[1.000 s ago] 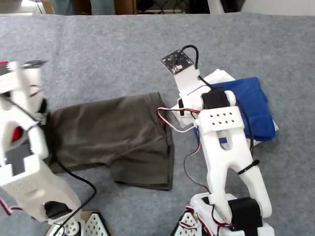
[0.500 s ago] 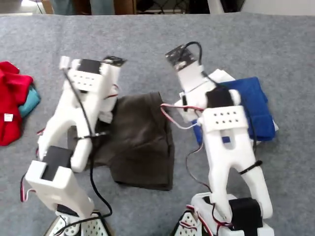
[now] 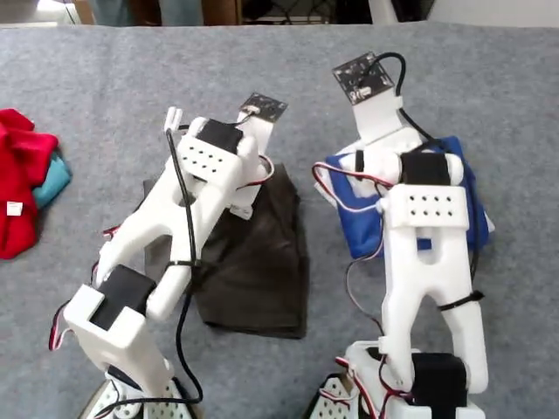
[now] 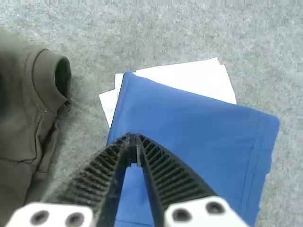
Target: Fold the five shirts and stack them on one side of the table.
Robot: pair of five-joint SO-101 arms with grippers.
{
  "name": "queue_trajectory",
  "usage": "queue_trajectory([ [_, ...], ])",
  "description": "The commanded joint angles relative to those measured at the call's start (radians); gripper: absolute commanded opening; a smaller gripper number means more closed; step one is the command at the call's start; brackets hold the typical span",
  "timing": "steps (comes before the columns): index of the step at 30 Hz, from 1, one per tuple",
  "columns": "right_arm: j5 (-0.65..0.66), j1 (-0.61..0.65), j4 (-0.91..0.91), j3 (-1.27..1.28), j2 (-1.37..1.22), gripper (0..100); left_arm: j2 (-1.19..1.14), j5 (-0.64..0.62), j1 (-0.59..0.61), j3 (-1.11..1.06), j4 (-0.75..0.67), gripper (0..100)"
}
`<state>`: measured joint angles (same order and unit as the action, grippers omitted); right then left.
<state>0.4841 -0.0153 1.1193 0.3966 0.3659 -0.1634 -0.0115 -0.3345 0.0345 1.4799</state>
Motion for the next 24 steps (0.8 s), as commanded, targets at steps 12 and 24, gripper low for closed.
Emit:
queue_trajectory([
  [12, 0.101, 0.137, -0.032, 0.068, 0.033, 1.5, 0.051, 0.321, 0.768, 0.013, 0.161, 3],
  [24, 0.272, 0.385, 0.149, 0.122, 0.042, 1.5, 0.049, 0.423, 0.964, -0.031, 0.075, 3],
])
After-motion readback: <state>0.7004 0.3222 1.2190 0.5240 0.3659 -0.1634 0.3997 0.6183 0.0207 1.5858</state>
